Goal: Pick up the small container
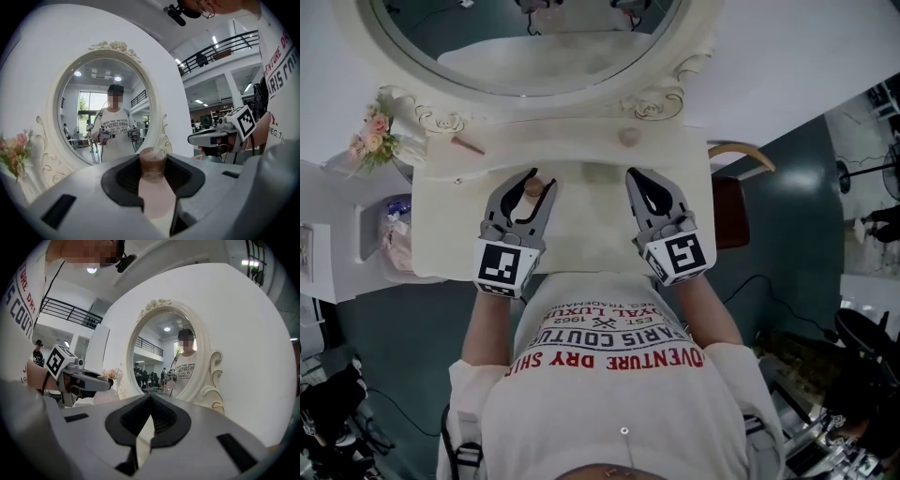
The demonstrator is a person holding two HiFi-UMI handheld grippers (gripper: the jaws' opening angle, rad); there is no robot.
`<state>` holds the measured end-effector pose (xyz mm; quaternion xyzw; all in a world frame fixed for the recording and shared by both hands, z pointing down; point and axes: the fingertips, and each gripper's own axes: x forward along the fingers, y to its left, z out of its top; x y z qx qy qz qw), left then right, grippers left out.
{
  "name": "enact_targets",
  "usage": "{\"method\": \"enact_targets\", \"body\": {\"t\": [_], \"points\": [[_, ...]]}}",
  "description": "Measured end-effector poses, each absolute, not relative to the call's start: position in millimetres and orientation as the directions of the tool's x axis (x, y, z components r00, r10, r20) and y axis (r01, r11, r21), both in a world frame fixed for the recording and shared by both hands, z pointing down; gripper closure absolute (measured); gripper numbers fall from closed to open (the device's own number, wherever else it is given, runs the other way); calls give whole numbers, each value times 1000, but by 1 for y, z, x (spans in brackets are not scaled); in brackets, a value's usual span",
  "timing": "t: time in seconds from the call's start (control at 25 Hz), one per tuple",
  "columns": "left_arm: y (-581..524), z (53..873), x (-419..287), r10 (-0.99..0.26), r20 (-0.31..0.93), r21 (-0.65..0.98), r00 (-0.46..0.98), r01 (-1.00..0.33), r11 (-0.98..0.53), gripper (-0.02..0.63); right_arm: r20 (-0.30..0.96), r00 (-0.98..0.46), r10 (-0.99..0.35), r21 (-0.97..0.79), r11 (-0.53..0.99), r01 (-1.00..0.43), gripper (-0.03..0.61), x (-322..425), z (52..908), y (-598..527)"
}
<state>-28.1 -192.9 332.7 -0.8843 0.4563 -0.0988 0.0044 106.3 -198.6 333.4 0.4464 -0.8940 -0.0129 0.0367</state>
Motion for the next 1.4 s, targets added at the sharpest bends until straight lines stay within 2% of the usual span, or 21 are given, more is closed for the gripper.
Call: {"method": "enact_targets", "body": {"t": [0.2,1.4], "points": [[-195,320,-39,-824,151,-105,546,-820,-563,474,59,-573,-817,-4,574,-819,580,110,334,-202],[-202,323,-36,-802,136,-90,581,-799,-594,474,73,-558,-826,67,563,-824,580,106,331,-207]]}}
